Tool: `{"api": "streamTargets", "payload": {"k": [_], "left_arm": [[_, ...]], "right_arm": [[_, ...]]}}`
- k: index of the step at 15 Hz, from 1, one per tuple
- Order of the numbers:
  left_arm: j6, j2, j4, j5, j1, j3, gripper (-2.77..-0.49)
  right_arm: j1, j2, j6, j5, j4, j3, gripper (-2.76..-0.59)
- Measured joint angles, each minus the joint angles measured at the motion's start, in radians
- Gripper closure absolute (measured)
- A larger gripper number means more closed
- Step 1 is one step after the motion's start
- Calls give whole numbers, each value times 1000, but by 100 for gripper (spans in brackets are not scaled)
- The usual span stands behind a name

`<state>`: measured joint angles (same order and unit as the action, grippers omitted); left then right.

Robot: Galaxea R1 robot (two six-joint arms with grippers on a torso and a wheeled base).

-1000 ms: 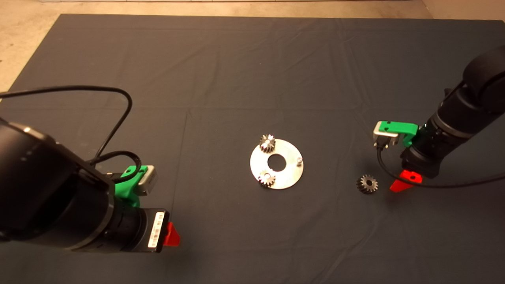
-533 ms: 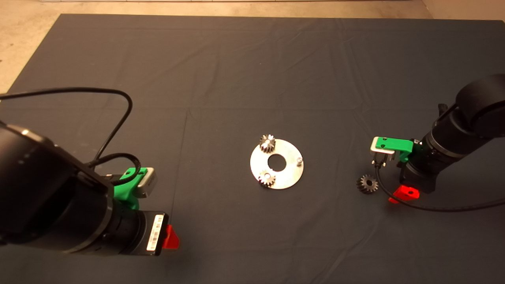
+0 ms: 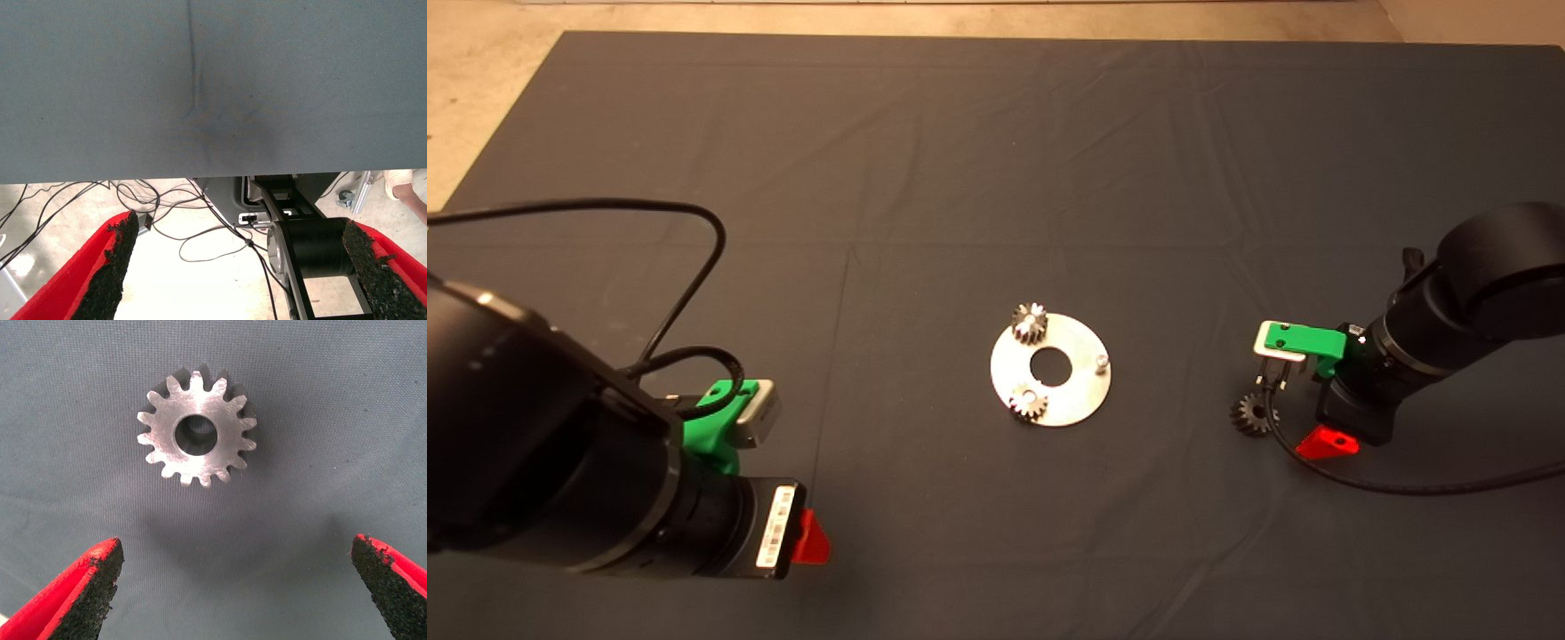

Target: Install three planetary gears onto the carrier pins

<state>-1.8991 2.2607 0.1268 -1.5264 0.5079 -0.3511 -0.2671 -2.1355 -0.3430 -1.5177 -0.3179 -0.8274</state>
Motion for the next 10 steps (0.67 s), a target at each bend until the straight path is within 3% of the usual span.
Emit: {"api": "streamTargets", "payload": {"k": [1,2,3,4,7,9,10], "left_arm": [[0,0,0,0,0,0,-217],[0,0,0,0,0,0,-217],[0,0,0,0,0,0,-217],[0,0,0,0,0,0,-217],[0,2,0,0,0,0,-217],[0,2,-1,0,0,0,-217],[0,2,-1,0,0,0,-217]], "right_arm": [[1,0,0,9,-1,0,-254],[7,-1,2,43,-3,0,-254],[15,-3,2,68,-4,0,-254],[22,-7,2,83,-5,0,-254],[26,-26,2,91,-6,-1,-254],[26,-43,2,97,-10,-3,-240],[26,-46,2,99,-23,-3,-240]]}}
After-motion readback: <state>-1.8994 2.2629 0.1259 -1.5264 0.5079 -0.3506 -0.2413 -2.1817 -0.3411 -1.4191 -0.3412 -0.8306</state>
